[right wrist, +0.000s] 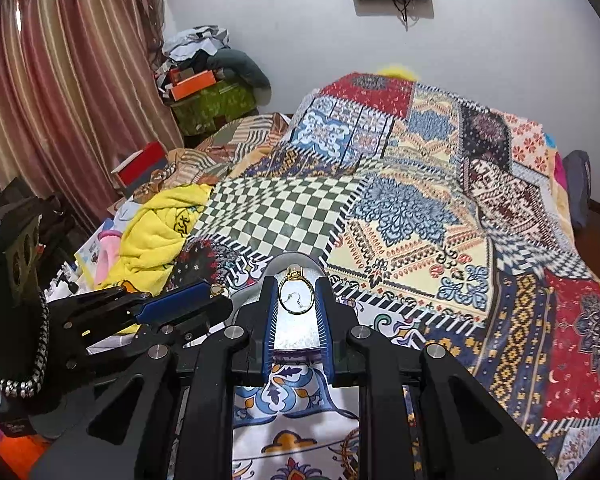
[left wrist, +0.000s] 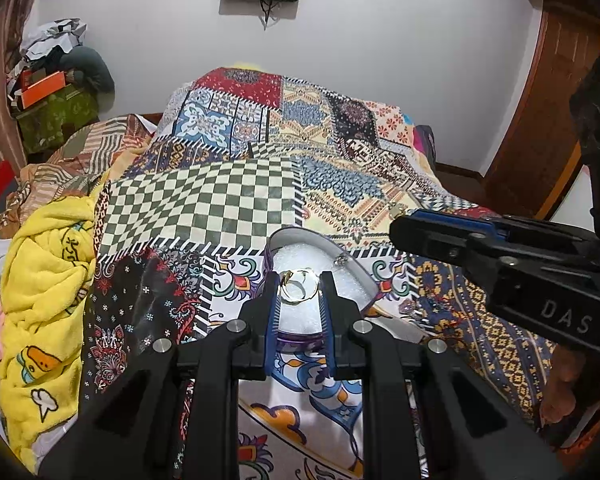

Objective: Organize jewelry
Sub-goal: 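Lower both gold rings into the tin foam and open both grippers, then move both grippers to the red beaded bracelets on the quilt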

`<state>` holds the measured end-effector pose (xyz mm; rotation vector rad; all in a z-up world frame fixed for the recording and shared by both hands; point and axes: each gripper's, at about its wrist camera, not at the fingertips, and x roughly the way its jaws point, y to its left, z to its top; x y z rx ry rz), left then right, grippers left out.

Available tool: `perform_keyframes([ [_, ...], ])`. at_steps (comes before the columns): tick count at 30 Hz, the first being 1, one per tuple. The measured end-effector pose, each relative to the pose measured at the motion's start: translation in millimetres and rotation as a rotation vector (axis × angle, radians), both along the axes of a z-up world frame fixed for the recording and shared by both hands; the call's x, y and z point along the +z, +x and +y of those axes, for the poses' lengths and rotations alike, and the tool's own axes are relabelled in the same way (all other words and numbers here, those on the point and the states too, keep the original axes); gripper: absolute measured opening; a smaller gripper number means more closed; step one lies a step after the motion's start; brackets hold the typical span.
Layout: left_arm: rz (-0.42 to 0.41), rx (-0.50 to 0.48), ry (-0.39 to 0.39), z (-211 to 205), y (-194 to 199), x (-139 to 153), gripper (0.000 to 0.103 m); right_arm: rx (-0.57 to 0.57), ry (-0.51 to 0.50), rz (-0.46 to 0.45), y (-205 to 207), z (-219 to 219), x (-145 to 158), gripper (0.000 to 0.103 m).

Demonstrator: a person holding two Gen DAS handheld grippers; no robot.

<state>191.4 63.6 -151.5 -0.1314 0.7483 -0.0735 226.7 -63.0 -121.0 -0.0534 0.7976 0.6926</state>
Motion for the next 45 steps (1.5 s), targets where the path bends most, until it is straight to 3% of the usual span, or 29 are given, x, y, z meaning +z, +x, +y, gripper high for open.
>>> perform_keyframes([
  [14, 0.073, -0.027, -0.006, -2.3, 17.3, -29.0, 0.018, 0.031, -0.034, 0.106, 21.2, 10.9, -33.9, 0.017],
  [23, 0.091, -0.018, -0.028, 1.5, 20.9, -31.2, 0.018, 0.047, -0.058, 0.119, 21.6, 12.5, -35.7, 0.018],
  [27, 0.103, -0.019, -0.044, 2.5, 21.4, -30.3, 0.019, 0.032, -0.048, 0.119, 21.4, 7.4, -32.1, 0.024],
  [45, 0.039, -0.047, -0.012, -22.5, -3.2, 16.7, 0.019, -0.122, -0.053, 0.034, -7.7, -68.4, 11.7, 0.024],
])
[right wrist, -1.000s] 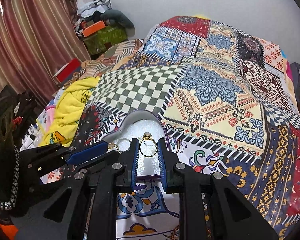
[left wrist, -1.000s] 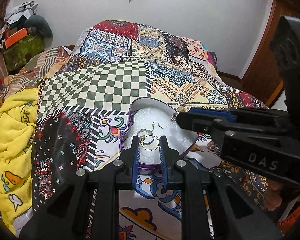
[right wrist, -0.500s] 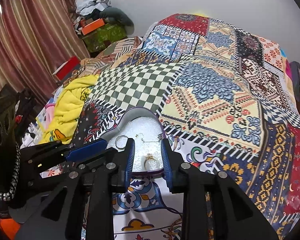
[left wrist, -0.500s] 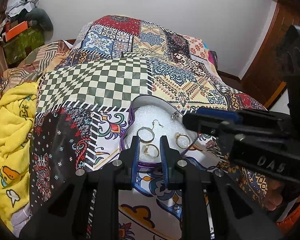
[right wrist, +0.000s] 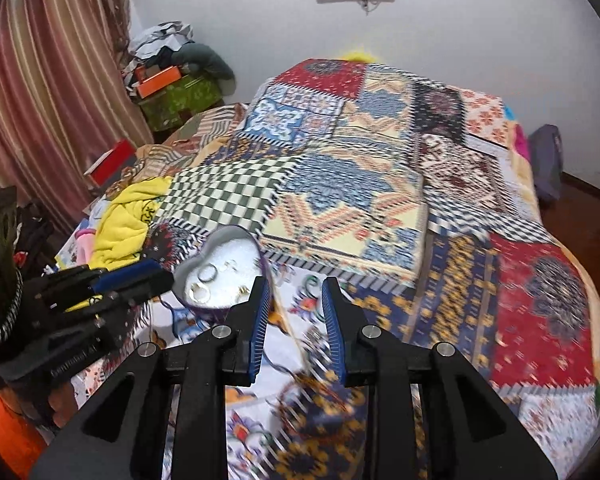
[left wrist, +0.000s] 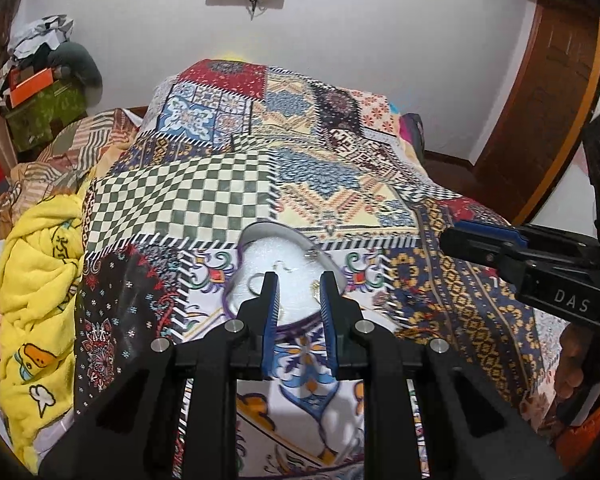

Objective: Organize jewelry
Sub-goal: 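Move both grippers to the red beaded bracelets on the quilt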

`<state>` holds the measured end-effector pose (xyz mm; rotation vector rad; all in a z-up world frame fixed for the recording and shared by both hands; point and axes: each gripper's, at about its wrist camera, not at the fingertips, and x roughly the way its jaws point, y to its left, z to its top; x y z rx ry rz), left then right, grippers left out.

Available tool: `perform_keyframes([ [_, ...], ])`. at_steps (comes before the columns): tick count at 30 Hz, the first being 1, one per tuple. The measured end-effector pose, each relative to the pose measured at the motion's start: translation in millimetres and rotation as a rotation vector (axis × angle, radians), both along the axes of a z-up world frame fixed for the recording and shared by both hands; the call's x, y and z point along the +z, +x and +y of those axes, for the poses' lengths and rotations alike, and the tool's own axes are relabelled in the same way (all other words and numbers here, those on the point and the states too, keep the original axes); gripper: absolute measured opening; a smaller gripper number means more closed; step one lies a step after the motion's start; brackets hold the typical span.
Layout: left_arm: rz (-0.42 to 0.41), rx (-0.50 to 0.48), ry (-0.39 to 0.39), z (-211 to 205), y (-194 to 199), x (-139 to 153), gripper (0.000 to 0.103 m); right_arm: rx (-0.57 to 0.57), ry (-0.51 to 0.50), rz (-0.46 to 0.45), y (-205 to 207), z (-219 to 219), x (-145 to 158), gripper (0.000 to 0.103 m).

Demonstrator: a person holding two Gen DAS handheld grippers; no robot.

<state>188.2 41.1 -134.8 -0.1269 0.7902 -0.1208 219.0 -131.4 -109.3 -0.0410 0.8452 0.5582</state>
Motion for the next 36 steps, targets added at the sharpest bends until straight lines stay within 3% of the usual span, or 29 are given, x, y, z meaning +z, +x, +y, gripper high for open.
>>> perform_keyframes([
  [8, 0.034, -0.07, 0.023, -38.1, -4.7, -6.6, 0.02, -0.088, -0.021, 0.02, -13.4, -42.2, -5.2, 0.024],
  [16, 0.147, -0.145, 0.024, -75.0, 4.4, -46.0, 0.02, -0.136, -0.043, 0.078, -24.0, -71.5, -29.0, 0.025],
  [24, 0.224, -0.177, 0.019, -95.2, 16.2, -77.7, 0.02, -0.136, -0.047, 0.123, -25.1, -80.4, -47.5, 0.025],
  [29, 0.212, -0.186, 0.001, -96.7, 19.5, -82.6, 0.019, -0.11, -0.052, 0.139, -17.3, -71.6, -54.8, 0.025],
  [34, 0.202, -0.186, -0.012, -93.4, 22.3, -85.2, 0.004, -0.081, -0.061, 0.136, -3.6, -57.5, -57.1, 0.025],
  [36, 0.199, -0.187, -0.01, -91.5, 22.7, -84.9, 0.003, -0.067, -0.068, 0.138, 1.3, -50.4, -59.5, 0.025],
])
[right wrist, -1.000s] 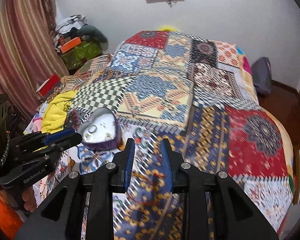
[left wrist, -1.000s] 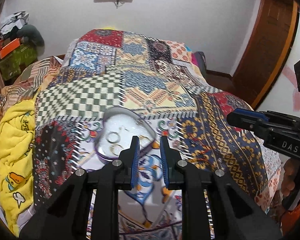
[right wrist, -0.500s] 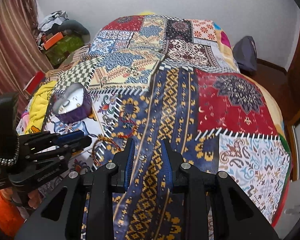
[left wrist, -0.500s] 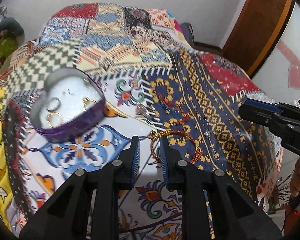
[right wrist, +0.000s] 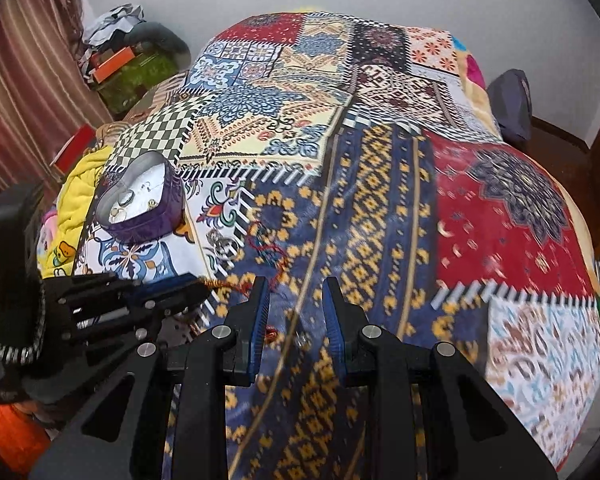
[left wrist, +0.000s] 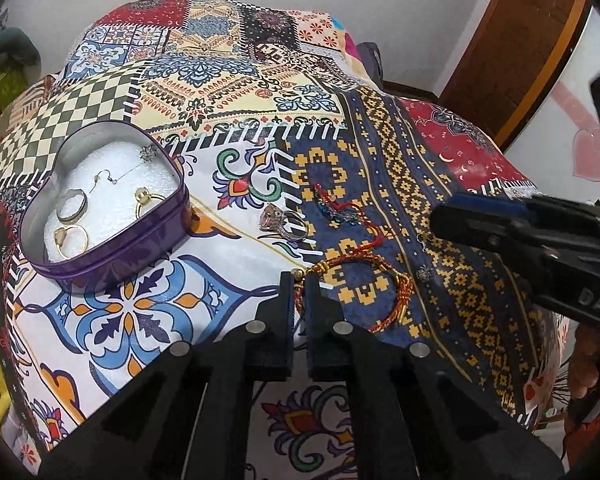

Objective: Organize jewelry
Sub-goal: 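Move both grippers to the red beaded bracelets on the quilt, then grasp a red beaded bracelet with the left gripper while the right gripper grasps a red string bracelet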

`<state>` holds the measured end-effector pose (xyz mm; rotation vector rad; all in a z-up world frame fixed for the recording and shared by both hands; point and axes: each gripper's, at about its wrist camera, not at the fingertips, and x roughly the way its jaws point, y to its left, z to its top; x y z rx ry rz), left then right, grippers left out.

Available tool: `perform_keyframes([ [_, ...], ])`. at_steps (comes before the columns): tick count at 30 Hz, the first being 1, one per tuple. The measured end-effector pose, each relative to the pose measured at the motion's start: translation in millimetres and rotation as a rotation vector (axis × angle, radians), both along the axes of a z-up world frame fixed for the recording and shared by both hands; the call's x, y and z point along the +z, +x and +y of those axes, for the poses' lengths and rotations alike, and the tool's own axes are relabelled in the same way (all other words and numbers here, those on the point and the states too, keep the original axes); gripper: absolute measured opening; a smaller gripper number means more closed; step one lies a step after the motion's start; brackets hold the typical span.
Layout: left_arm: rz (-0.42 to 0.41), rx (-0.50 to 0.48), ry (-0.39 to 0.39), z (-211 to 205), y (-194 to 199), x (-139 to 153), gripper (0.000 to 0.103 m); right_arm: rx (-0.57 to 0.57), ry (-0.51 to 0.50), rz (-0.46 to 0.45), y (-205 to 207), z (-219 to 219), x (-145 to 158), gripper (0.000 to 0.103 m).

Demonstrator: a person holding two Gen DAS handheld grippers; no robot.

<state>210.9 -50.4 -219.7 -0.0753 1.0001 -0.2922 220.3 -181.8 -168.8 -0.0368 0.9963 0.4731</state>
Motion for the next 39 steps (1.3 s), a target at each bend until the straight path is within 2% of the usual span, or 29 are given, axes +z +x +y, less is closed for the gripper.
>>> perform_keyframes([
  [5, -0.043, 0.037, 0.08, 8.5, -4.3, 5.0, 0.003, 0.028, -0.039, 0.016, 14.3, 22.0, -11.8, 0.025],
  [7, -0.046, 0.053, 0.089, 16.3, -5.1, 5.6, 0.003, 0.053, -0.059, 0.031, 18.6, 31.5, -18.6, 0.024],
  [11, -0.052, 0.075, 0.085, 32.3, -6.1, 6.4, 0.003, 0.071, -0.084, 0.065, 24.3, 37.8, -33.4, 0.024],
  [17, -0.056, 0.091, 0.068, 38.3, -7.4, 4.8, 0.003, 0.066, -0.036, 0.059, 25.1, 32.7, -35.5, 0.024],
  [21, -0.055, 0.103, 0.058, 38.4, -5.8, 5.7, 0.003, 0.058, -0.056, 0.045, 26.6, 36.4, -35.3, 0.01],
  [25, -0.05, 0.114, 0.041, 41.8, -6.5, 8.4, 0.003, 0.053, -0.027, 0.065, 28.2, 32.4, -33.2, 0.008],
  [30, -0.075, 0.124, 0.049, 45.5, -11.4, 20.0, 0.003, 0.048, 0.006, 0.058, 23.0, 30.5, -22.6, 0.008],
  [39, -0.153, 0.163, 0.036, 55.7, -26.6, 55.4, 0.003, 0.061, 0.033, -0.053, 0.8, 37.1, 23.9, 0.008],
])
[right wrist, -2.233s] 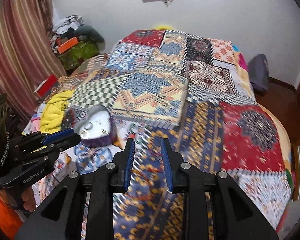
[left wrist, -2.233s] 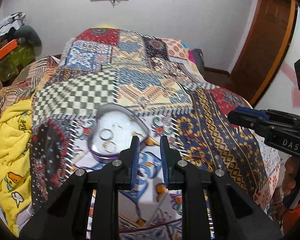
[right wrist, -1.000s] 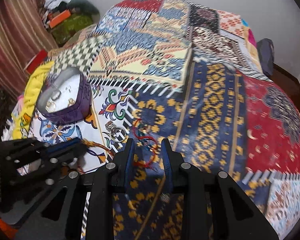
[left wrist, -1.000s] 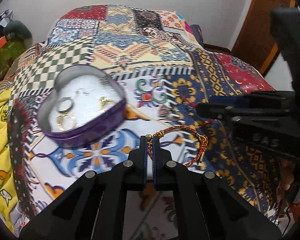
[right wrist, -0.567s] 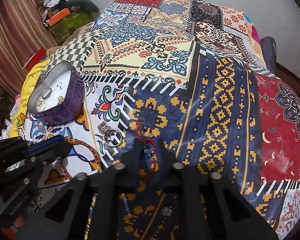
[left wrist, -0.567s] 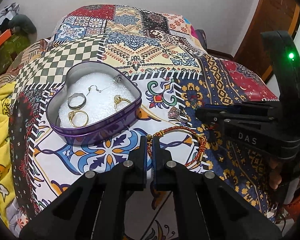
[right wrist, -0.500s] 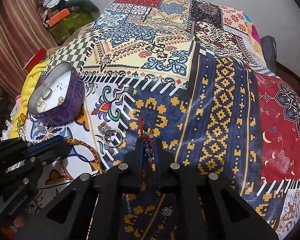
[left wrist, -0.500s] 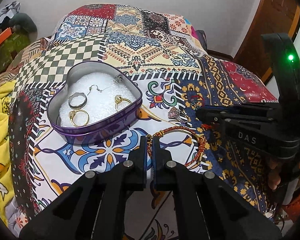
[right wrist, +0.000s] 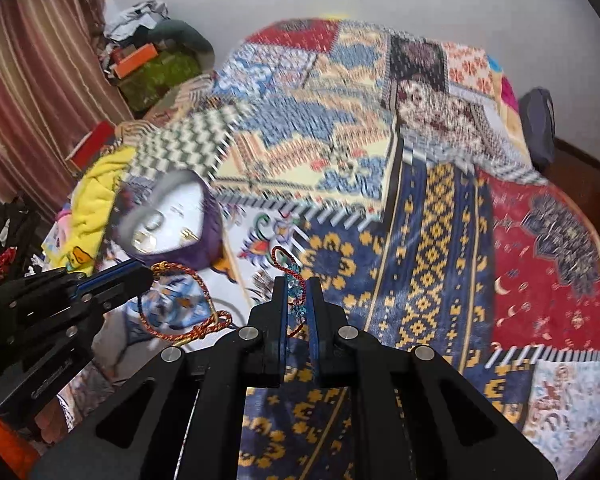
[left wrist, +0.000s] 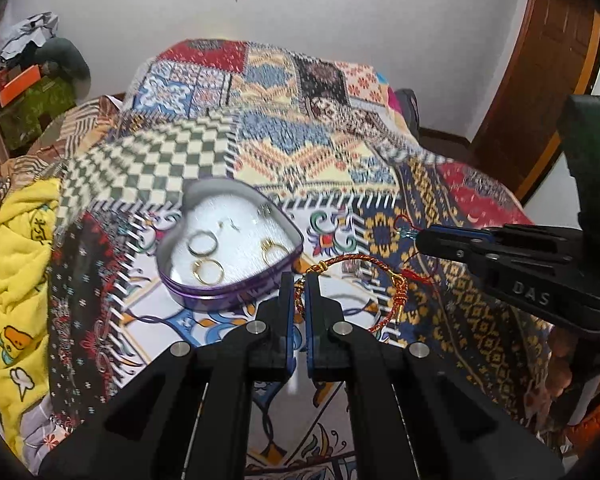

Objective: Organize jewelry
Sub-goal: 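Grasp a red beaded bracelet with the left gripper while the right gripper grasps a red string bracelet, then lower both bracelets into the purple heart tin and open both grippers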

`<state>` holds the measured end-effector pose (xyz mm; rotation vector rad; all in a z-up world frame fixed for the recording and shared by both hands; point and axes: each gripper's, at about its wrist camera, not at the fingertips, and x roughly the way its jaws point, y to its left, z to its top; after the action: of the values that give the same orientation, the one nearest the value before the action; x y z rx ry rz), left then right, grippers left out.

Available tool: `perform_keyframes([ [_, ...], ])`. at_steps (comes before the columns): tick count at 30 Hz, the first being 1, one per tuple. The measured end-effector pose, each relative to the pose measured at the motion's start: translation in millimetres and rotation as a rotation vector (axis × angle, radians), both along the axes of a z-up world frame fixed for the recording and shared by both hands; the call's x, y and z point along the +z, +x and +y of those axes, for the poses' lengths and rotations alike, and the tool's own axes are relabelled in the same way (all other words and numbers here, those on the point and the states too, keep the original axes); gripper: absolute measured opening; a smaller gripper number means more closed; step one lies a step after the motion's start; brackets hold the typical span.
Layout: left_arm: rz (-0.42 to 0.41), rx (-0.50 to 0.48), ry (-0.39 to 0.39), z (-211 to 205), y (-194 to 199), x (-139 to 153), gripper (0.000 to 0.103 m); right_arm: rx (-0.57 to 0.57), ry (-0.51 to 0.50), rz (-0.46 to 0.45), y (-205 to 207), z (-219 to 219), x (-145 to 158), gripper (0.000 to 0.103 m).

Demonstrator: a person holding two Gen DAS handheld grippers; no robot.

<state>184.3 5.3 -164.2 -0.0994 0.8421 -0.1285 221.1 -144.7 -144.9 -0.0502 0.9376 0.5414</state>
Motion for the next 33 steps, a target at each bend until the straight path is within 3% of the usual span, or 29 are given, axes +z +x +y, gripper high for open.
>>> perform_keyframes([
  [6, -0.056, 0.02, -0.01, 10.4, -8.7, 24.0, 0.003, 0.024, 0.017, -0.081, -13.2, 11.3, 30.3, 0.008],
  [17, -0.127, 0.068, -0.007, 34.9, -18.9, 46.0, 0.003, 0.069, 0.066, -0.154, -18.6, 38.2, 58.5, 0.008],
  [26, -0.156, 0.135, -0.013, 66.6, -12.2, 50.8, 0.003, 0.105, 0.084, -0.172, -13.8, 60.6, 60.5, 0.008],
  [33, -0.14, 0.155, -0.013, 83.2, -0.3, 38.9, 0.003, 0.124, 0.092, -0.142, 0.2, 78.5, 47.8, 0.008],
])
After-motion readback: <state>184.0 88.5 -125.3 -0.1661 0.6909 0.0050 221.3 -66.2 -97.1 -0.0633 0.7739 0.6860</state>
